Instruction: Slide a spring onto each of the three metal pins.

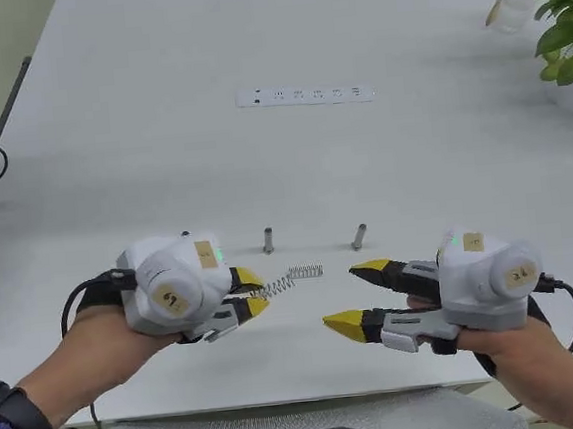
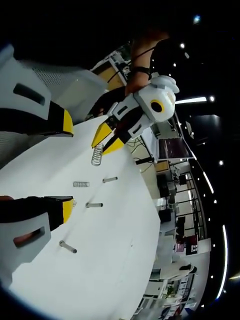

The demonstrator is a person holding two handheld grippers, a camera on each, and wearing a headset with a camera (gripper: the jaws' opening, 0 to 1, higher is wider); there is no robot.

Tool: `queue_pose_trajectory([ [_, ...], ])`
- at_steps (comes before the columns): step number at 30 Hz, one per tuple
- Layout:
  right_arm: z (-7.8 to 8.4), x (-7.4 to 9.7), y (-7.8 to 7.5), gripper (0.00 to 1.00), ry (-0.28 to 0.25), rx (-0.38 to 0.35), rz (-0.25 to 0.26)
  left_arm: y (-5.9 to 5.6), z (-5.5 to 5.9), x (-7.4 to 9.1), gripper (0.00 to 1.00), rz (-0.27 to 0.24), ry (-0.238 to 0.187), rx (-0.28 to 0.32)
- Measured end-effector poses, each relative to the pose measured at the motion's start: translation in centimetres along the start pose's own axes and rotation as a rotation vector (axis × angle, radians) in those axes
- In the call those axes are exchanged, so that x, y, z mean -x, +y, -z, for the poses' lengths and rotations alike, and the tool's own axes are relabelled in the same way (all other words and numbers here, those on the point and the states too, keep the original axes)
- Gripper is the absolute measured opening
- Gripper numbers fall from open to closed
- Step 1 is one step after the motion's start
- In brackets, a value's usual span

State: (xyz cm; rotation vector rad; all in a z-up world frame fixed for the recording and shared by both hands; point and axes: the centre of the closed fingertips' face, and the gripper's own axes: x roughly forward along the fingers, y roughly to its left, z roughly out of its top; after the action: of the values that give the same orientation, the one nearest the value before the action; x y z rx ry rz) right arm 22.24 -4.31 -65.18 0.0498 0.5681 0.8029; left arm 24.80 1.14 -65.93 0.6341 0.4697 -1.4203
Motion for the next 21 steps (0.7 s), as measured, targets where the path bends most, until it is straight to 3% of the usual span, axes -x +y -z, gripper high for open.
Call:
queue_pose_trajectory([
  [12,-0.1,-0.7,2.2,0.35,0.014,0.024,-0.125,-3.6,-2.1,-0.6,0.02,0.095,-0.012,-0.112],
  [21,-0.1,-0.7,3.6,0.18,0.007,0.028,-0.202,-4.6,-2.6,-0.6,0.02,0.137,-0.012,-0.170],
])
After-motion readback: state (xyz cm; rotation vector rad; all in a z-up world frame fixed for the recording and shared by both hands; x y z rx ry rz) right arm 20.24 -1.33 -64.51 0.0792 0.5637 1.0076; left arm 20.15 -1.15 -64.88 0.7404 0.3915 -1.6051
